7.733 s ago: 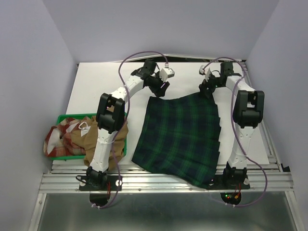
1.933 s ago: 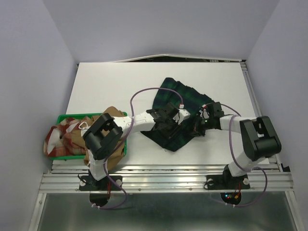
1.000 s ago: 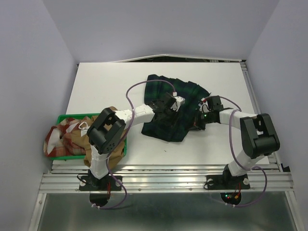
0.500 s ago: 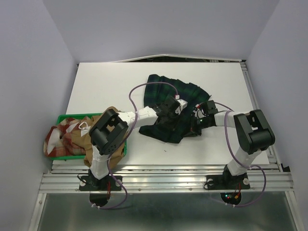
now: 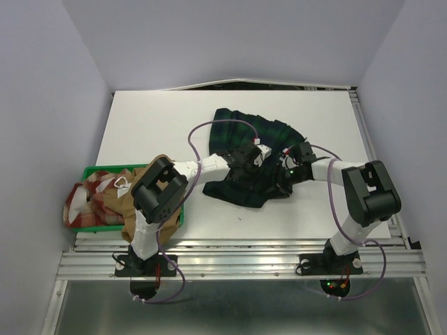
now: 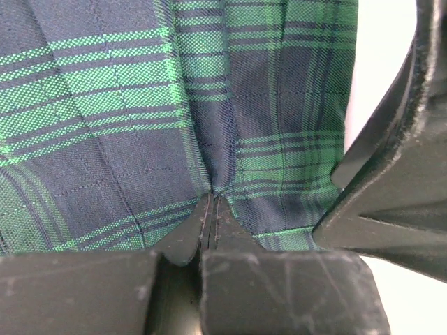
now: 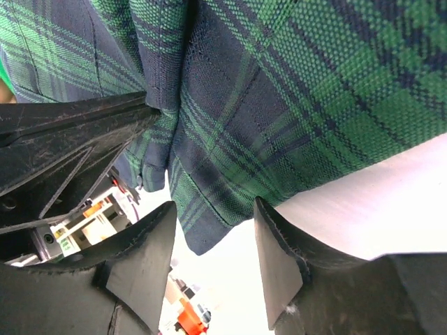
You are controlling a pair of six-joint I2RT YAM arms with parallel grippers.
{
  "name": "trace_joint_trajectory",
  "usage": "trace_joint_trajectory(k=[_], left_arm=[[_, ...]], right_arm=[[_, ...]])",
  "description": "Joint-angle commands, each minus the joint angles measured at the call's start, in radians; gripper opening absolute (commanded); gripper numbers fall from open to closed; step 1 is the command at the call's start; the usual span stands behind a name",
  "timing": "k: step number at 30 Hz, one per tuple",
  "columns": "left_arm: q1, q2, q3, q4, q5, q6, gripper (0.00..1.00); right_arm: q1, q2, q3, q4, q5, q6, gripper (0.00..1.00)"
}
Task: Fold and stack the skirts
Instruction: Fold the skirt
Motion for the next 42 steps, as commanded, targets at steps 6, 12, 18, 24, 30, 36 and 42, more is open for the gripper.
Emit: trace_joint_trajectory(k=[6,12,18,24,30,36,42], left_arm=[[0.024,-0.09,0.112,-0.057,0.181,0.008,0.0],[0.022,-0.07,0.192,-0.097,0.307,-0.036,0.0],[0.022,-0.025,0.203,-0.08,0.336,-0.082,0.0],[0.017,0.036,0.168,-0.031,0.393,-0.131,0.0],[0.017,0.114,0.142,0.018,0.433,-0.166,0.0],[0.036,0.174,0.116,0.048,0.474,-0.176,0.0],[0.039,0.179,0.079,0.059,0.471,-0.174,0.0]], right_arm=[[0.033,0.058,0.017,-0.052,0.064,-0.065,0.49],[0.052,0.086,0.037,-0.044,0.044,-0.07,0.11],[0.052,0.057,0.023,-0.026,0.068,-0.055,0.03],[0.052,0.037,0.017,-0.015,0.081,-0.032,0.02],[0.052,0.006,0.023,-0.038,0.104,-0.039,0.02],[0.052,-0.038,0.091,-0.191,0.107,-0.087,0.2],[-0.018,-0.075,0.206,-0.366,0.18,-0.191,0.21]])
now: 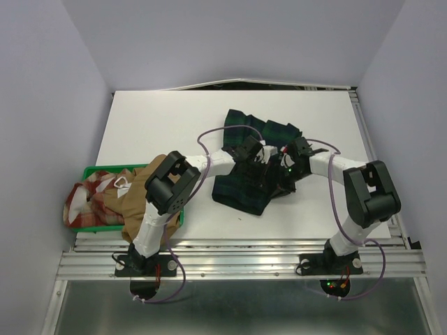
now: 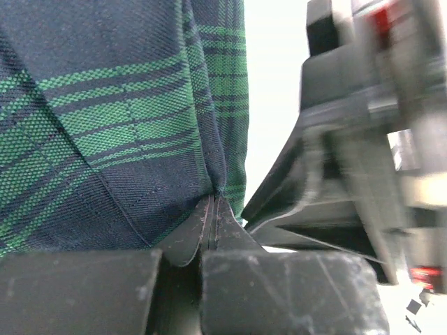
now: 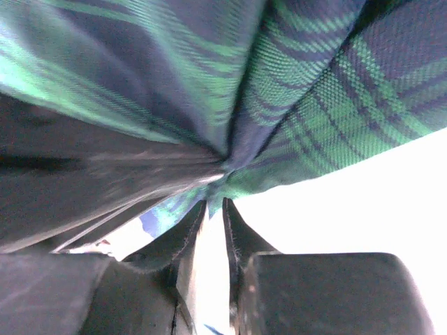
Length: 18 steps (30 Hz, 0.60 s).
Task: Fold and stack the skirts
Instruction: Fold the skirt
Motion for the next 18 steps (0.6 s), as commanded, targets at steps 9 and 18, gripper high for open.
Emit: trace_joint_trajectory(k=[9,18], left_arm=[[0.001,0.008,-0.082,0.02,0.014,-0.005,0.0],[-0.004,0.007,-0.083,0.021,0.009,0.001,0.0]], right_arm=[[-0.305,-0.101,0.269,-0.051,0.077,-0.116,0.52],[-0.316,0.148,0.466,0.192,0.008,0.008,0.76]])
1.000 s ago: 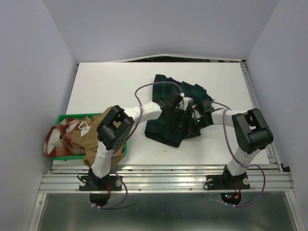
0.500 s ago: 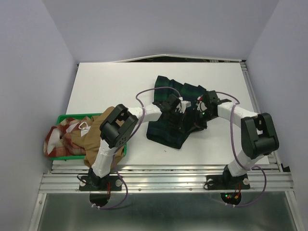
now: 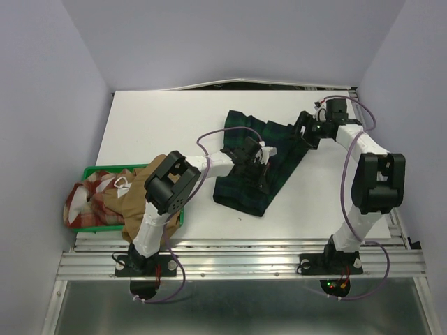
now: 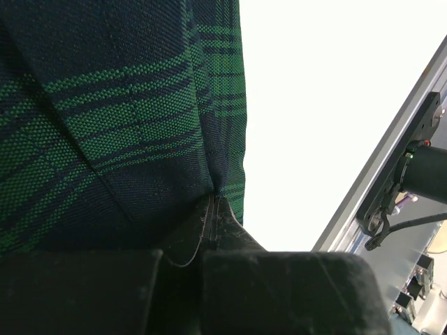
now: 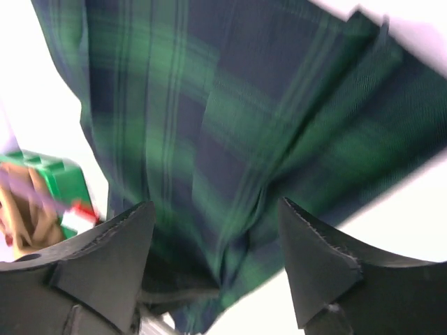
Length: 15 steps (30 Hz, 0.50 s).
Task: Fold and stack the skirts
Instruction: Fold the skirt
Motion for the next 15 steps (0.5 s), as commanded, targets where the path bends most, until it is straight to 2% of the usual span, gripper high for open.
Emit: trace_joint_trajectory(k=[1,10,15], left_arm=[[-0.012,0.006,-0.038,-0.056,-0.043,0.023,0.0],[-0.012,0.013,-0.032,-0.058,-0.04,0.028,0.0],[-0.01,0.027,-0.025,-0.059,-0.042,0.026,0.0]], right_arm=[[0.004,0.084,0.074,0.144,-0.023,0.07,0.77],[0.004,0.161,0.113,0.134,0.043,0.083,0.85],[0.004,0.196,0.133,0.168,0.037,0.089,0.82]])
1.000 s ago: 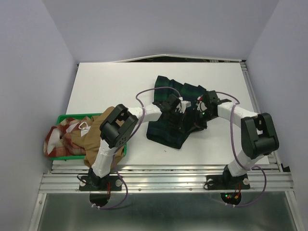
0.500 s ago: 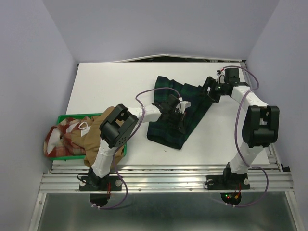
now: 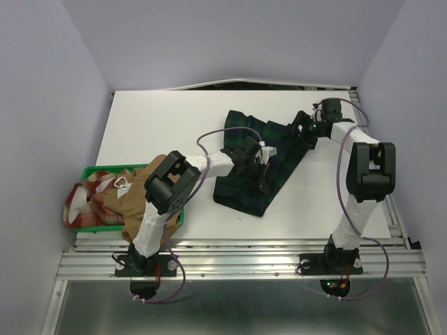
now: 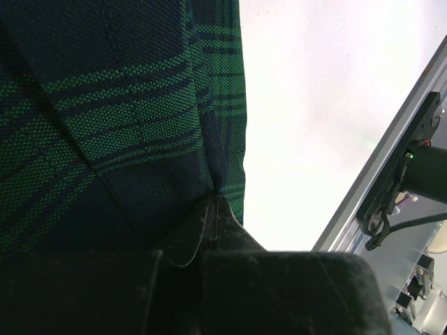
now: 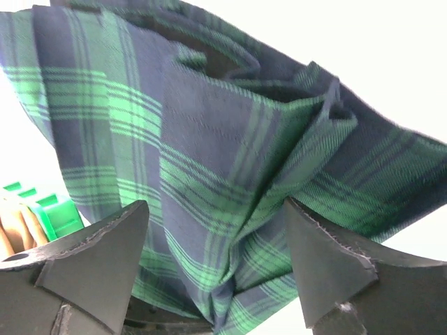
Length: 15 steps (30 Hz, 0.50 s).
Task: Fold and stack the skirts
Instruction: Fold the skirt
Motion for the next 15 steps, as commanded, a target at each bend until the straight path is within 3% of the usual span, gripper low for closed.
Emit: trace_joint_trajectory(k=[1,6,9,10,12,13,15], left_arm=[[-0.01,0.027,-0.023,-0.06,-0.041,0.025,0.0],[-0.01,0.029,-0.017,-0.064,-0.044,0.027,0.0],[-0.01,0.03,-0.012,-0.066,-0.044,0.027,0.0],[-0.01,0.03,-0.012,-0.067,-0.046,0.027,0.0],[-0.01,0.033,-0.011,-0.069,-0.046,0.027,0.0],[-0.01,0.035,-0.009,-0.069,-0.047,0.027,0.0],[-0.01,0.036,-0.012,-0.07,-0.05,0.025,0.0]], right_arm=[[0.004,0.03,0.074,0.065,0.002,0.013,0.79],[0.013,0.094,0.125,0.068,-0.015,0.021,0.72],[0.013,0.106,0.148,0.064,-0.011,0.021,0.58],[0.013,0.106,0.162,0.061,-0.011,0.019,0.45],[0.013,0.099,0.175,0.056,-0.007,0.013,0.3],[0.013,0.09,0.189,0.053,-0.007,0.01,0.12],[0.013,0.073,0.202,0.041,-0.011,0.008,0.01]])
